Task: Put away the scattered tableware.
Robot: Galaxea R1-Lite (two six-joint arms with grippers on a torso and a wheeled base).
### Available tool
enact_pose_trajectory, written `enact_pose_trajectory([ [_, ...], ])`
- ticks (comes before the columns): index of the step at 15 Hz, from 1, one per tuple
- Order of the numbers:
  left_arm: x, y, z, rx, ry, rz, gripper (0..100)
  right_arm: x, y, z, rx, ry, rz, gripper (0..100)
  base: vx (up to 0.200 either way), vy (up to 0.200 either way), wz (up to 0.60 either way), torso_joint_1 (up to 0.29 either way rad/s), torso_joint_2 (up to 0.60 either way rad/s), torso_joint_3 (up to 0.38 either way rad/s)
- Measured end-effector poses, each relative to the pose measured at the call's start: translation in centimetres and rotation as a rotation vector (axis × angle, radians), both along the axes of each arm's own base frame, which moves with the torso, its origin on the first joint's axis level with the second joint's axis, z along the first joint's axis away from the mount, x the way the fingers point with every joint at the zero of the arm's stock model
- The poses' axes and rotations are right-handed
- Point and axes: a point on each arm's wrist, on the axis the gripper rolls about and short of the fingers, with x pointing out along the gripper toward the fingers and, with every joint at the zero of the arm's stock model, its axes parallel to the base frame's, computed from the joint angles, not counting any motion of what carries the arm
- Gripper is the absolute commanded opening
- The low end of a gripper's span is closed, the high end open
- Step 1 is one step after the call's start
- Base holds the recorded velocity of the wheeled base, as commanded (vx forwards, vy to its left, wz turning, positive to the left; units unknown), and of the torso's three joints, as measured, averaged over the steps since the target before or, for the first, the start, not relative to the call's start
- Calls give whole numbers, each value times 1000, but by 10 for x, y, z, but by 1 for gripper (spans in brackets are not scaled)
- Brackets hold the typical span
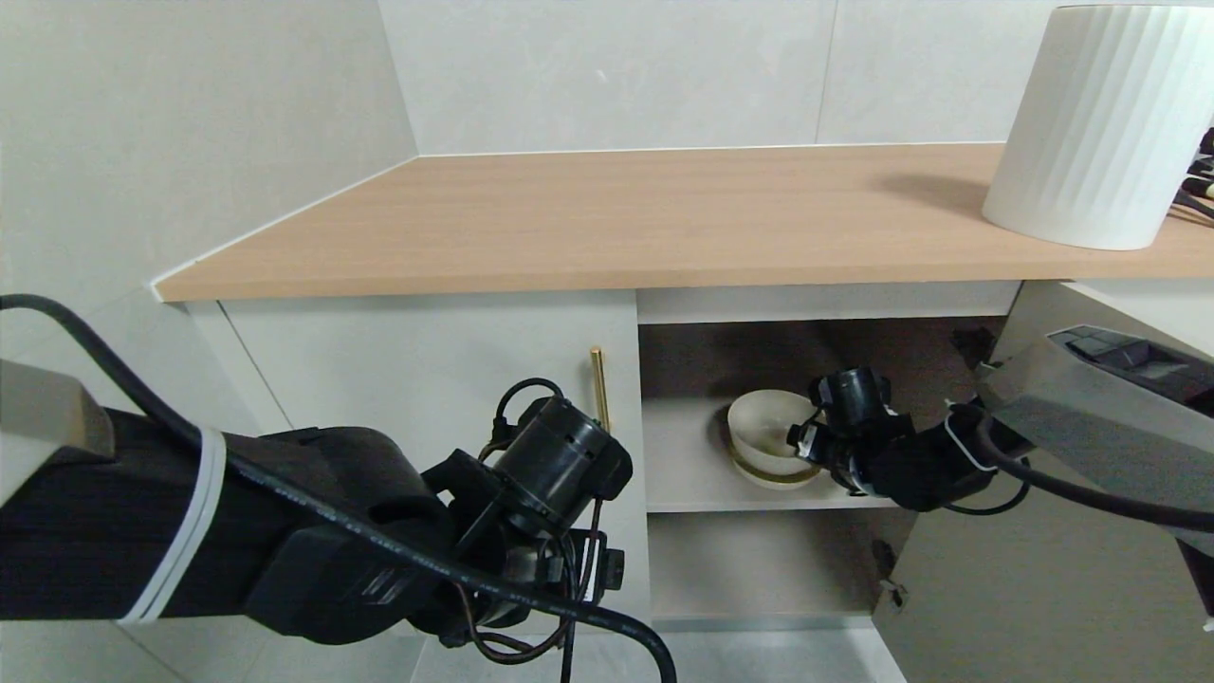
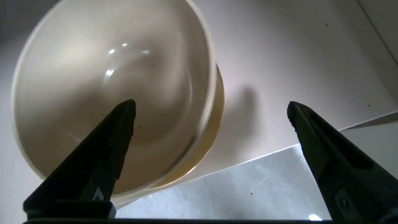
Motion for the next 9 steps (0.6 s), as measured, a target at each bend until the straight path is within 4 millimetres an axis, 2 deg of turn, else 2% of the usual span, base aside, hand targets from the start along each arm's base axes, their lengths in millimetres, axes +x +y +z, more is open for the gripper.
enact_pose_trajectory([
  [4, 2, 8, 9, -19, -20, 22, 100, -12, 2, 9, -4, 21, 22, 100, 0, 0, 0, 0, 0, 0],
  [7, -3, 23, 27, -55, -59, 44, 100, -46, 4, 33, 6, 60, 97, 100, 0, 0, 0, 0, 0, 0],
  [9, -15, 36, 43, -88, -95, 46, 100, -74, 0, 57, 20, 62, 163, 100, 0, 0, 0, 0, 0, 0],
])
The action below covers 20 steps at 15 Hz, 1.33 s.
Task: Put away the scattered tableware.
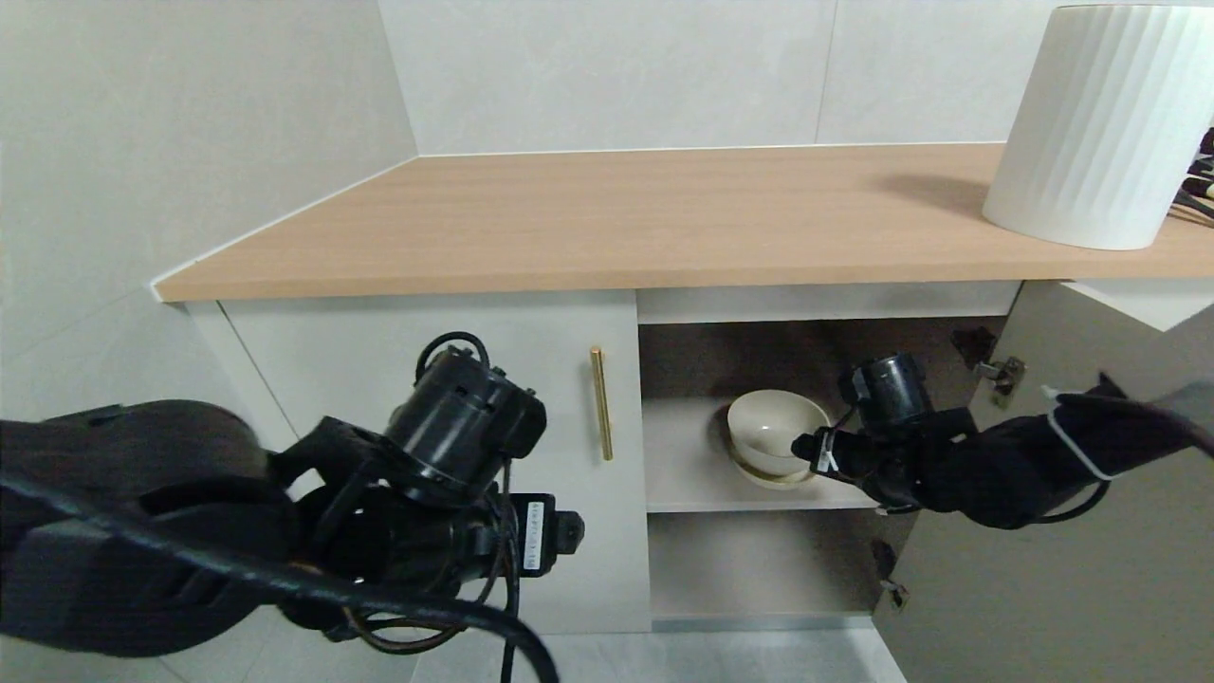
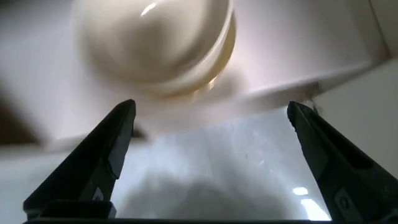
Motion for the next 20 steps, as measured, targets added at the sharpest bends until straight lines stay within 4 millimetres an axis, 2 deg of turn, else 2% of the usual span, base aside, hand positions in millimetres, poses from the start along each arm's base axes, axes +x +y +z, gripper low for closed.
enact_pose_trajectory([
  [3, -24, 26, 23, -40, -66, -14, 100, -48, -16, 35, 19, -24, 84, 100, 0, 0, 0, 0, 0, 0],
  [6, -47, 58, 30, -96, -68, -58, 100, -94, -31, 58, 16, 1, 156, 100, 0, 0, 0, 0, 0, 0],
  [10, -57, 86, 39, -131, -122, 12, 100, -146, -45, 82, -40, 89, 231, 100, 0, 0, 0, 0, 0, 0],
  [14, -59, 89, 42, -141, -139, 25, 100, -165, -49, 92, -33, 51, 258, 100, 0, 0, 0, 0, 0, 0],
  [20, -56, 88, 39, -131, -127, 29, 100, -171, -47, 95, -33, 37, 278, 100, 0, 0, 0, 0, 0, 0],
])
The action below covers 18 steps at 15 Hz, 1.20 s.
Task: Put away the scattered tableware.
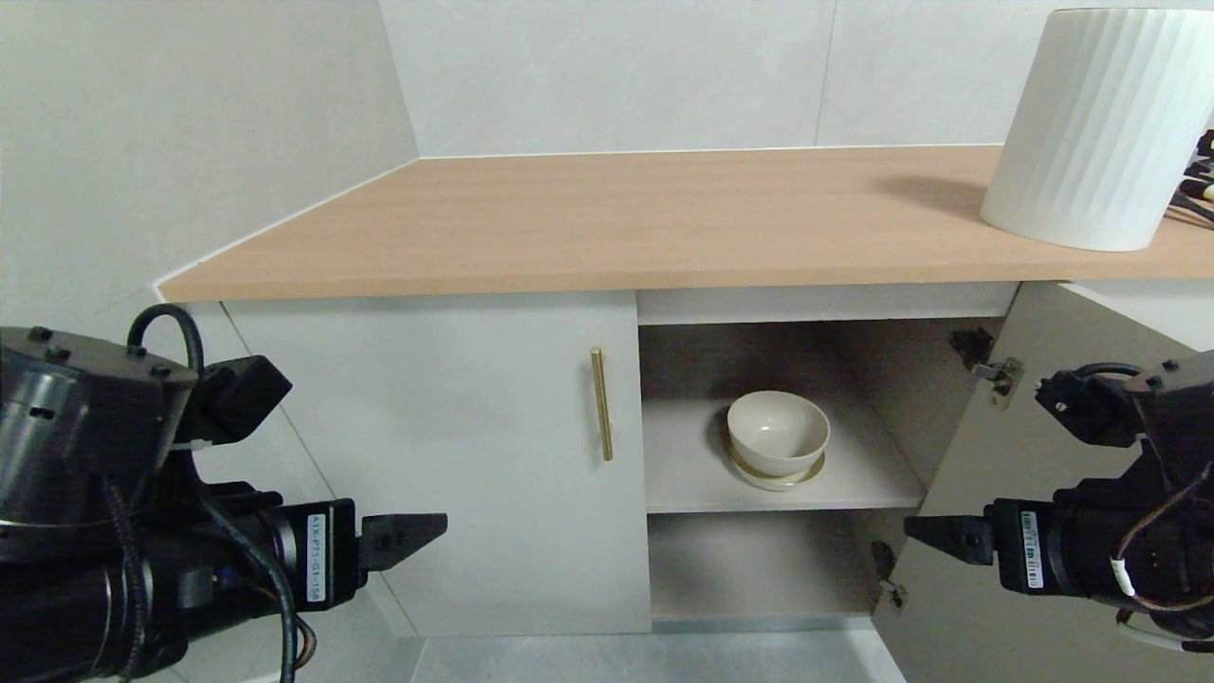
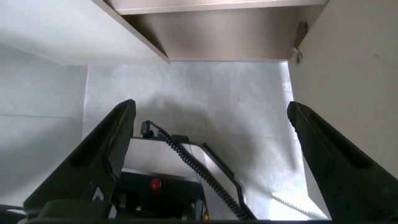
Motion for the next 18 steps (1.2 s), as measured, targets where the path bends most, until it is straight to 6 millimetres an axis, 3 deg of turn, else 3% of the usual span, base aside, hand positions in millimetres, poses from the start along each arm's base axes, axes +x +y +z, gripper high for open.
enact_pose_trajectory([
  [18, 3, -2, -4, 11, 18, 0, 100, -1, 1, -5, -8, 17, 9, 100, -200, 0, 0, 2, 2, 0],
])
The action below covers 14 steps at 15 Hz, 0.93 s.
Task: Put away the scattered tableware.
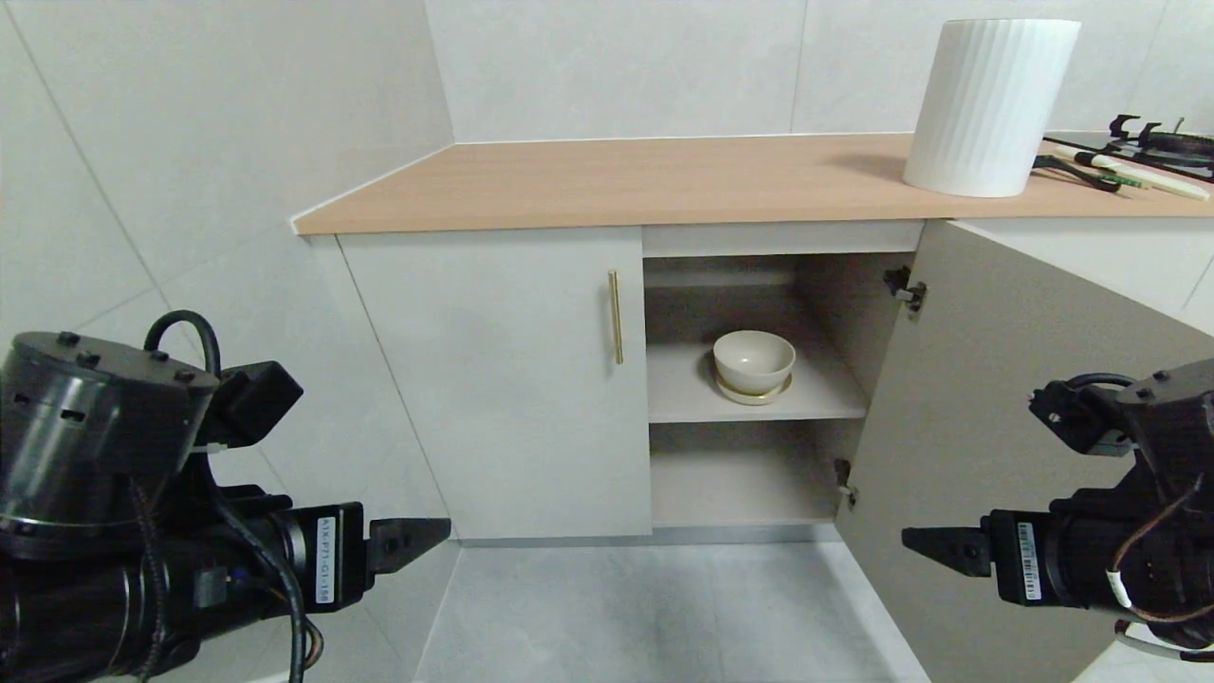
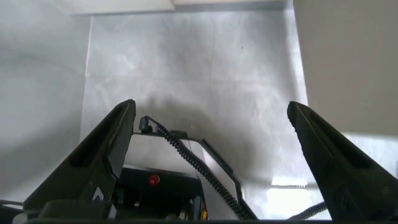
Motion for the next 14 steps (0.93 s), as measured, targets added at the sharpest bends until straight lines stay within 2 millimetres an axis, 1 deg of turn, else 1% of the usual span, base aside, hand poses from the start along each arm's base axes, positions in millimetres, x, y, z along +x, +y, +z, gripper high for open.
enact_pose_trajectory([
  [8, 1, -1, -1, 2, 4, -1, 100, -1, -1, 1, 0, -2, 1, 100, 0, 0, 0, 0, 0, 0],
  [11, 1, -1, -1, 2, 4, 0, 100, -8, -5, 1, -48, 30, 32, 100, 0, 0, 0, 0, 0, 0],
  [14, 1, -1, -1, 4, 5, 0, 100, -12, -8, 7, -45, 12, 40, 100, 0, 0, 0, 0, 0, 0],
])
